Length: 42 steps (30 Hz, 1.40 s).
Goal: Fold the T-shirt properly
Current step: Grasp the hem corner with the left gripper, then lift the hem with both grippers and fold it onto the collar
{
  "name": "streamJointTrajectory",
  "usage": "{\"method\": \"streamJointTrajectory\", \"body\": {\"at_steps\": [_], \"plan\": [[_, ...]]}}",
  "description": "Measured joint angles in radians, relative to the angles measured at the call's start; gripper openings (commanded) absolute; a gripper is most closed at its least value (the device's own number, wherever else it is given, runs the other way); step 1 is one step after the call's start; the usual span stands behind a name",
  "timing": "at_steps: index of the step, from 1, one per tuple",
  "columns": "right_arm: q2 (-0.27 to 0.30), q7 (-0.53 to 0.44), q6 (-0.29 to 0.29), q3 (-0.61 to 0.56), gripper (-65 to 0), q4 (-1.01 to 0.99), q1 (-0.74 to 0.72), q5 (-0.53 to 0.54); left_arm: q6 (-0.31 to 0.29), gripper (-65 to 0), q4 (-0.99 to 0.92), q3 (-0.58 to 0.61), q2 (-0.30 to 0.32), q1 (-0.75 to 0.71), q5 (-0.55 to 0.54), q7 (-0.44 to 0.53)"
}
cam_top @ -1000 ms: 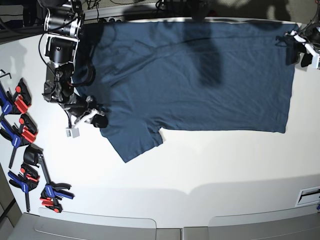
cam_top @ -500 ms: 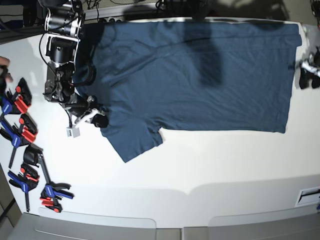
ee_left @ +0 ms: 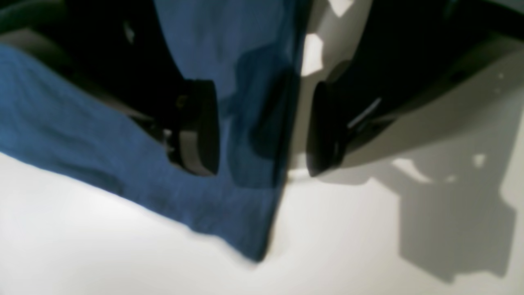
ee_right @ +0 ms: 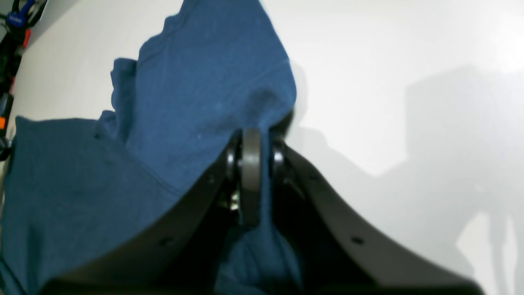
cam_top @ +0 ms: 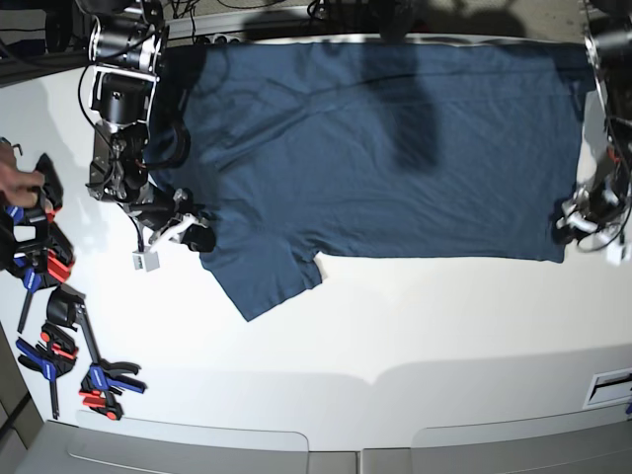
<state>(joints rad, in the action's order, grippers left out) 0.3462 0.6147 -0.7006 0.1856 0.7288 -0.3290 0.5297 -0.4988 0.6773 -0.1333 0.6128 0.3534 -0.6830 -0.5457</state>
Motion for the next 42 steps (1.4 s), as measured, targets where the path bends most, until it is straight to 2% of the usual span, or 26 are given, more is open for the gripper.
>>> {"method": "streamJointTrajectory", "body": {"at_steps": [5, 9, 11, 15, 18, 21, 25, 28, 31, 34, 38, 42], "plan": [[0.0, 0.0, 0.0, 0.0, -65.0, 0.0, 0.0, -0.001, -0.003, -33.2, -0.103, 0.101, -0.003, 0.102, 0.05, 0.03], [0.0, 0.0, 0.0, 0.0, -65.0, 0.0, 0.0, -0.001, -0.002, -34.6, -0.108, 0.118, -0.018, 0.115, 0.052, 0.044], [0.0, 0.0, 0.0, 0.0, -65.0, 0.0, -0.001, -0.001, 0.0, -39.5, -0.108, 0.117, -0.03, 0.115, 0.052, 0.05], [0.0, 0.007, 0.001, 0.0, -65.0, -0.001, 0.0, 0.016, -0.004, -53.8, -0.108, 0.117, -0.048, 0.115, 0.052, 0.054], [0.0, 0.008, 0.001, 0.0, -65.0, 0.0, 0.0, 0.019, -0.045, -65.0, -0.112, 0.118, -0.05, 0.114, 0.053, 0.06], [0.0, 0.021, 0.005, 0.0, -65.0, 0.015, 0.002, 0.018, -0.045, -65.0, -0.112, 0.118, -0.049, 0.115, 0.052, 0.06], [0.0, 0.088, 0.015, -0.001, -65.0, 0.093, 0.014, -0.004, -0.053, -65.0, -0.108, 0.119, -0.029, 0.109, 0.047, 0.051], [0.0, 0.175, 0.021, -0.002, -65.0, 0.198, 0.046, -0.028, -0.111, -65.0, -0.064, 0.114, 0.004, 0.087, -0.029, -0.03], [-0.002, 0.231, 0.03, 0.0, -65.0, 0.33, 0.111, -0.039, -0.158, -65.0, 0.024, 0.041, 0.023, 0.047, -0.104, -0.101], [-0.004, 0.298, 0.03, 0.036, -65.0, 0.47, 0.19, 0.025, -0.185, -65.0, 0.133, -0.068, 0.027, -0.024, -0.171, -0.161], [-0.003, 0.404, 0.026, 0.14, -65.0, 0.654, 0.278, 0.154, -0.18, -65.0, 0.278, -0.216, 0.027, -0.156, -0.232, -0.254], [-0.003, 0.444, 0.023, 0.256, -65.0, 0.757, 0.372, 0.224, -0.19, -65.0, 0.407, -0.314, 0.027, -0.283, -0.277, -0.312]]}}
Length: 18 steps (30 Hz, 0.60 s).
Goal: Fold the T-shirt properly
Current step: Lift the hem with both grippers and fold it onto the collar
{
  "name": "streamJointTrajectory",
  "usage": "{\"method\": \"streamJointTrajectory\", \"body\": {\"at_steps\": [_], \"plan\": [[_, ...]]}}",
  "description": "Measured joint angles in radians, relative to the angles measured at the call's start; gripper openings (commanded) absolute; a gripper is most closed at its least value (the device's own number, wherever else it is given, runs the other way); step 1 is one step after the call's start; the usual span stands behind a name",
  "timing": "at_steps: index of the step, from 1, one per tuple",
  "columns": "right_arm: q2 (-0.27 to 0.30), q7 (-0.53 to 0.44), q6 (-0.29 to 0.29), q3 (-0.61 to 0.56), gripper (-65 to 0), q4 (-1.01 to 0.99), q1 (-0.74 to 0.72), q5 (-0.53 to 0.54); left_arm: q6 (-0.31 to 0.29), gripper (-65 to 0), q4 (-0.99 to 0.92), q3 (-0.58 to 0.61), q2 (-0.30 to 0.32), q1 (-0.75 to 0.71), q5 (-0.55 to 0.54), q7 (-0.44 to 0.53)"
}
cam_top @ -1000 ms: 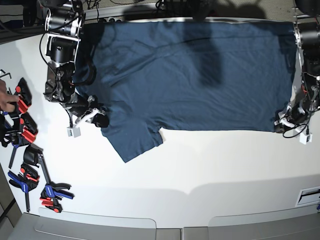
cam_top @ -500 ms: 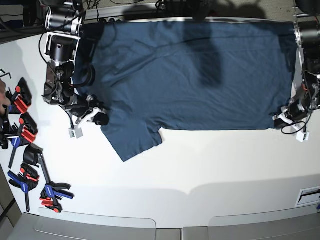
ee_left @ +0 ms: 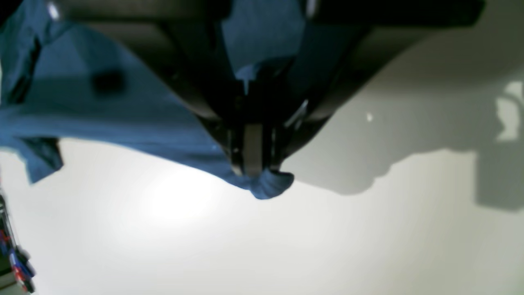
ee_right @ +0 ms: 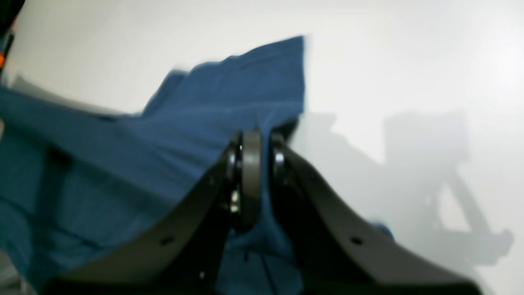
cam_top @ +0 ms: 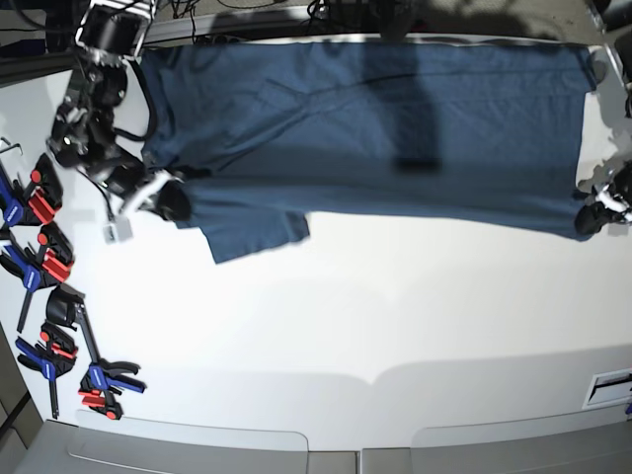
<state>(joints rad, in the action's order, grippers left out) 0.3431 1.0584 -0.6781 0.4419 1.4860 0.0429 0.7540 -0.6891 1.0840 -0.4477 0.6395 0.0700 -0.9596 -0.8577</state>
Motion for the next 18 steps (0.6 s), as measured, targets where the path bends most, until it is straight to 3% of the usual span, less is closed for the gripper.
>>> {"method": "streamJointTrajectory", "body": {"at_steps": [8, 18], "plan": [[-0.007, 0.114, 0.0, 0.137, -65.0, 0.014, 0.16, 0.157, -0.008, -65.0, 0.171, -0.097, -0.005, -0.258, -0.002, -0.013], [-0.008, 0.113, 0.0, 0.151, -65.0, 0.014, 0.214, 0.155, -0.008, -65.0, 0.198, -0.11, -0.005, -0.426, -0.005, -0.017]]}}
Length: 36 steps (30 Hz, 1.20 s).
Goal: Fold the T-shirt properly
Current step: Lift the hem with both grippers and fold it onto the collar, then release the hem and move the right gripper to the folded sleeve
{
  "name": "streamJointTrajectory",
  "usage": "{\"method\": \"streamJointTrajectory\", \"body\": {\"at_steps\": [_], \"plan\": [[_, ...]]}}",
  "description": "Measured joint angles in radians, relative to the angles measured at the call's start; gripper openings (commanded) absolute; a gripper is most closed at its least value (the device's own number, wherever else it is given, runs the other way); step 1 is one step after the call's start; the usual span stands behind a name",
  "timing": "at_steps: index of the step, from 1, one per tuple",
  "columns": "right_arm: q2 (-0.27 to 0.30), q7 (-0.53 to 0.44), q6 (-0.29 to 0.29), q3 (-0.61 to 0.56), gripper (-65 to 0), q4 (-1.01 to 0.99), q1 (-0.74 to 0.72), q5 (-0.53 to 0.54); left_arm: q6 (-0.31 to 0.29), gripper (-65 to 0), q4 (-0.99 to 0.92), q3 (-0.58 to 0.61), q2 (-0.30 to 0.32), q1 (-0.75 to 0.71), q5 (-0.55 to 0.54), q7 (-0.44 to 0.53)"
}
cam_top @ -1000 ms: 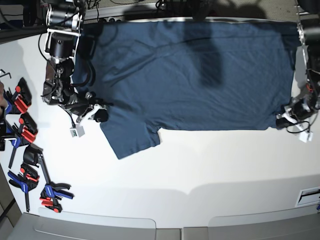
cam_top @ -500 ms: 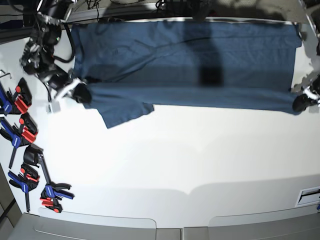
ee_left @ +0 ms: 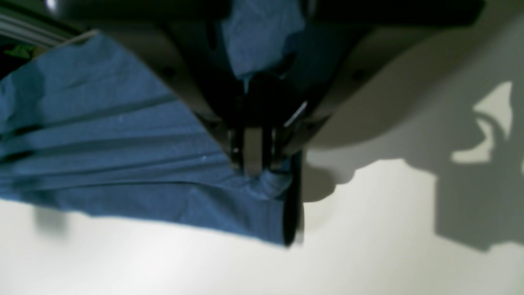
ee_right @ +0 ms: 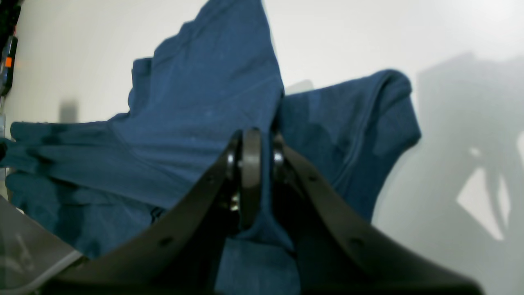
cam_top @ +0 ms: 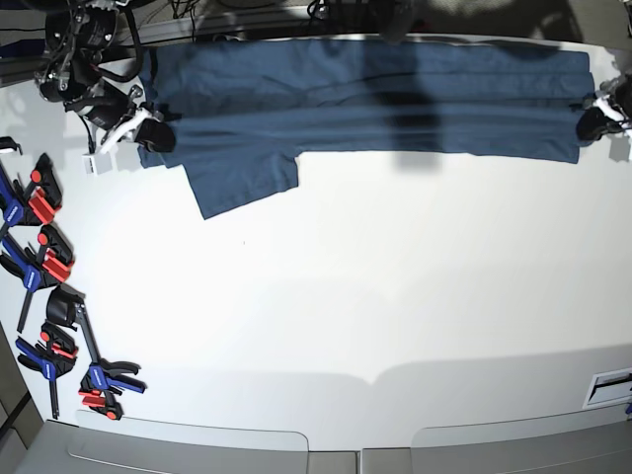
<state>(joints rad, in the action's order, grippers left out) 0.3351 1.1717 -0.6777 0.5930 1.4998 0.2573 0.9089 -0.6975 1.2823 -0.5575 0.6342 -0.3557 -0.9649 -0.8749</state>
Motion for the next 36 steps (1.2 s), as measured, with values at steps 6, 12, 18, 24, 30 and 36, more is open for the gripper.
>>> {"method": "streamJointTrajectory", "body": {"at_steps": [6, 12, 18, 24, 30, 36], "plan": [[0.0, 0.0, 0.0, 0.0, -65.0, 0.0, 0.0, 0.0, -0.003, -62.2, 0.0, 0.0, 0.0, -0.012, 0.0, -0.001], [0.01, -0.01, 0.001, 0.003, -39.4, 0.003, 0.001, -0.012, 0.007, -41.7, 0.005, -0.01, 0.003, -0.01, 0.004, -0.005], [0.065, -0.046, 0.003, 0.041, -39.5, 0.117, -0.02, -0.016, 0.007, -41.7, 0.123, -0.216, 0.005, -0.008, -0.021, 0.03], [0.051, -0.091, 0.0, 0.072, -39.5, 0.146, -0.149, -0.039, 0.005, -41.7, 0.222, -0.368, 0.006, -0.007, -0.056, 0.116], [-0.042, -0.215, 0.0, 0.035, -39.5, 0.124, -0.205, -0.214, 0.005, -41.7, 0.223, -0.375, -0.007, -0.008, -0.051, 0.116], [-0.072, -0.433, 0.045, -0.103, -39.5, -0.022, -0.243, -0.513, 0.005, -41.7, 0.223, -0.374, -0.024, -0.01, -0.051, 0.116]]}}
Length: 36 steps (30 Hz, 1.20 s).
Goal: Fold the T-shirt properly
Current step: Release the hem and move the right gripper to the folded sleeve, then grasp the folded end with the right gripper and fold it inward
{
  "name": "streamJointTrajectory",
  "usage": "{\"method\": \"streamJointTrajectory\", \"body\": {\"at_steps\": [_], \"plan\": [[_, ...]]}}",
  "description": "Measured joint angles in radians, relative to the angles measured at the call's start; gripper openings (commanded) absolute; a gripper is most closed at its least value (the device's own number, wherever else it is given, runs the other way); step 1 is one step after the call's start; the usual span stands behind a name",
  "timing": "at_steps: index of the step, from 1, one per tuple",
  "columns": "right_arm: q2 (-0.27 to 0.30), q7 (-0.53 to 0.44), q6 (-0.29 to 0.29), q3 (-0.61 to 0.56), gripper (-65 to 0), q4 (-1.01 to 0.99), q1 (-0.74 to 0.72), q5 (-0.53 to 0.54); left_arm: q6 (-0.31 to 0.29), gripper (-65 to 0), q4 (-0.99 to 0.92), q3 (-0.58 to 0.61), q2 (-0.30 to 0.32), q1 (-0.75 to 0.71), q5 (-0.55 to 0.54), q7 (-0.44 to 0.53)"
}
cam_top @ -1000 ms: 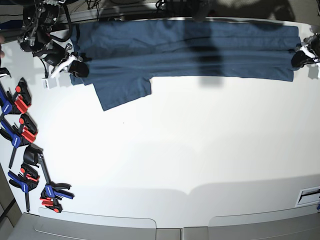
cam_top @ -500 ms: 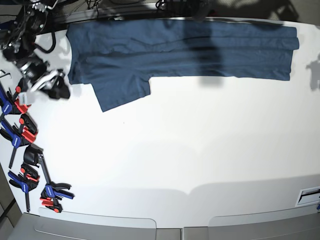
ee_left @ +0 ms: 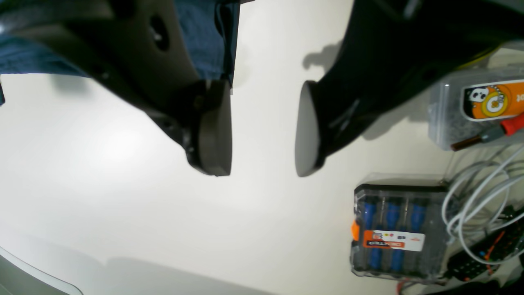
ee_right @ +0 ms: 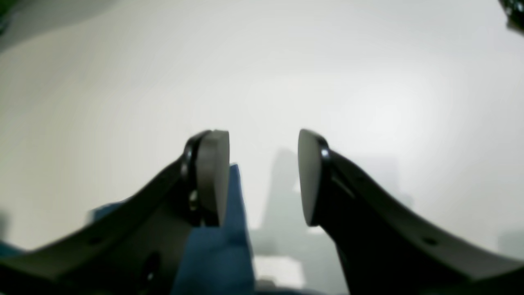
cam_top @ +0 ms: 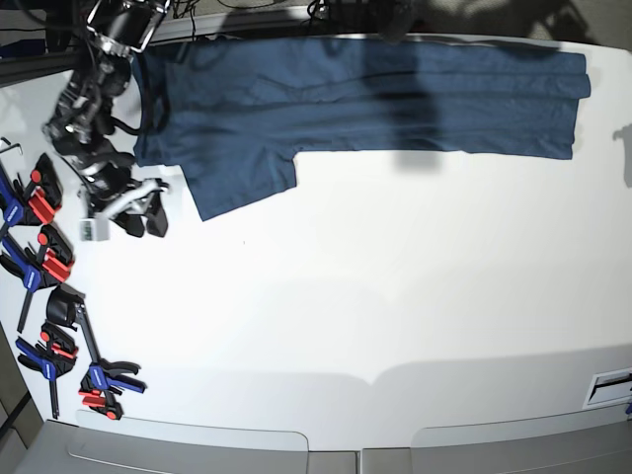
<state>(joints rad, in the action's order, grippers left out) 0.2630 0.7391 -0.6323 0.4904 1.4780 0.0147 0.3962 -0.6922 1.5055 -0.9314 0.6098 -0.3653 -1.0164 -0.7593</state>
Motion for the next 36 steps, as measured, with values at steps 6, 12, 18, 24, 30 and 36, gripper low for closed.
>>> {"method": "streamJointTrajectory", "body": {"at_steps": [6, 12, 18, 24, 30, 36], "plan": [[0.003, -0.046, 0.05, -0.11, -39.5, -0.206, -0.058, -0.068, 0.0, -41.7, 0.0, 0.0, -0.003, 0.0, 0.0, 0.0], [-0.013, -0.064, 0.05, -0.2, -39.5, -0.269, -0.086, -0.055, 0.0, -41.7, 0.0, 0.0, -0.003, 0.0, 0.0, 0.0], [-0.047, -0.047, 0.049, -0.233, -49.9, -0.267, -0.09, -0.043, 0.0, -41.7, 0.0, 0.0, -0.003, 0.0, 0.0, 0.0], [-0.05, 0.039, 0.041, -0.233, -65.0, -0.262, -0.09, -0.006, 0.0, -41.7, 0.0, 0.0, -0.003, 0.0, 0.0, 0.0], [-0.056, 0.319, -0.055, -0.235, -65.0, -0.187, -0.06, 0.216, 0.0, -41.7, 0.0, 0.0, -0.003, 0.0, 0.013, 0.001], [-0.089, 0.486, -0.052, -0.233, -65.0, 0.065, 0.041, 0.436, -0.001, -41.7, 0.0, 0.0, -0.004, -0.006, 0.041, 0.0]]}}
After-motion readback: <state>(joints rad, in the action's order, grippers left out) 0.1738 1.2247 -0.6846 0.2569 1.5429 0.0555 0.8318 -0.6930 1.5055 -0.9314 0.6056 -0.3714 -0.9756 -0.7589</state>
